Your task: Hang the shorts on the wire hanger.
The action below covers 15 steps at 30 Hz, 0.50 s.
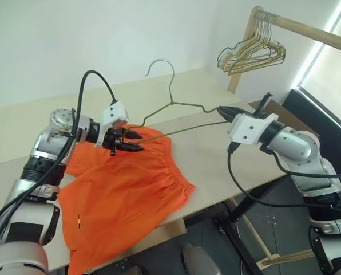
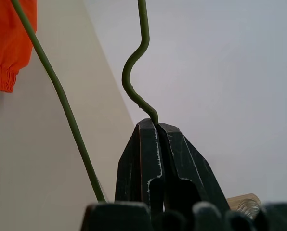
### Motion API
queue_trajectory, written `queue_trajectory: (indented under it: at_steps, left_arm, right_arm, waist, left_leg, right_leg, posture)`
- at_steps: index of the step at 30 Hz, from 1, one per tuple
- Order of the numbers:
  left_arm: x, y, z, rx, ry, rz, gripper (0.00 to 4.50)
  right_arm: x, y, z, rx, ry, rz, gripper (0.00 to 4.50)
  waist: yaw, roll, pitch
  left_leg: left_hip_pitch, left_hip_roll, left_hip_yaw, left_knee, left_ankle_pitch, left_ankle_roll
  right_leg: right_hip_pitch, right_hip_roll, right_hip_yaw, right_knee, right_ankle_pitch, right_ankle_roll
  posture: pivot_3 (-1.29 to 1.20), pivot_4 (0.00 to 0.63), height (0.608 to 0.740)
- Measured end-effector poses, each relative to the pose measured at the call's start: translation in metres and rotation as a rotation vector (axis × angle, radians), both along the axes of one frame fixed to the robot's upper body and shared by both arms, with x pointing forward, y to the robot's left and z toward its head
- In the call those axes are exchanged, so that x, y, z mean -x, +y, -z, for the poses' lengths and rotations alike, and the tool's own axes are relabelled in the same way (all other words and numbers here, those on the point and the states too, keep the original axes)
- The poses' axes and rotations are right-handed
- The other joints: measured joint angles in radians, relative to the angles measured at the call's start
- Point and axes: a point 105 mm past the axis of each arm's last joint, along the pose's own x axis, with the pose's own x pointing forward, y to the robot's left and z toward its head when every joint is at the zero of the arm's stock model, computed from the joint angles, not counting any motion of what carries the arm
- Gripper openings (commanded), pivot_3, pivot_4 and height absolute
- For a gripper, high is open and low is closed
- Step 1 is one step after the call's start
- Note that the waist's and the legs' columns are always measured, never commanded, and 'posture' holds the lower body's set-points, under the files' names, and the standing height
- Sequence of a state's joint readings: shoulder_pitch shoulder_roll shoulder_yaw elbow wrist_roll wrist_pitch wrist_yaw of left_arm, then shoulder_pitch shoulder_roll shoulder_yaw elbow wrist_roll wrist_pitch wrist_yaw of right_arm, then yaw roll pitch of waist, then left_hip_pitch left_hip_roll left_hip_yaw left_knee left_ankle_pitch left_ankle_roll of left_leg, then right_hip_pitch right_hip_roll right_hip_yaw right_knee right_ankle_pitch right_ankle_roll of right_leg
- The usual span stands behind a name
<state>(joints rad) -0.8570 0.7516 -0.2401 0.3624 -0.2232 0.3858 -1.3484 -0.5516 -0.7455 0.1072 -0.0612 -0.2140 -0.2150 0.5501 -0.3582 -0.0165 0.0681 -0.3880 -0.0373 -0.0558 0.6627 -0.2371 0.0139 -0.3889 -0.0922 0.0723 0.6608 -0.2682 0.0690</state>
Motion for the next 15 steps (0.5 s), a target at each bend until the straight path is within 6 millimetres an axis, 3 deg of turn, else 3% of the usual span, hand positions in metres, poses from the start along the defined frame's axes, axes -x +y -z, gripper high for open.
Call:
queue_trajectory:
  at_steps: [4,11,15]
  left_arm:
    - [0.0,0.0,0.0,-0.004,-0.002,-0.001,0.02]
    - [0.0,0.005,-0.001,0.011,0.011,-0.034,0.02]
    - [0.004,0.009,0.004,0.016,0.031,-0.053,0.0]
  right_arm:
    - [0.002,0.004,-0.001,0.002,-0.003,-0.015,0.0]
    - [0.003,0.009,-0.007,0.022,-0.018,-0.045,0.0]
    - [0.007,0.013,0.001,0.088,0.024,-0.093,1.11]
  waist:
    - [-0.01,0.0,0.0]
    - [-0.012,0.0,-0.001]
    - [-0.011,0.0,-0.001]
  left_leg:
    - [0.0,0.0,0.0,0.0,0.0,0.0]
    - [0.0,0.0,0.0,0.001,0.0,0.0]
    - [0.0,0.0,0.0,0.001,0.0,0.0]
  right_leg:
    - [0.0,0.0,0.0,0.001,0.0,0.0]
    - [0.0,0.0,0.0,0.002,0.0,0.0]
    - [0.0,0.0,0.0,0.002,0.0,0.0]
  posture:
    - [-0.29,0.0,0.74]
    - [-0.28,0.0,0.74]
    - [-0.26,0.0,0.74]
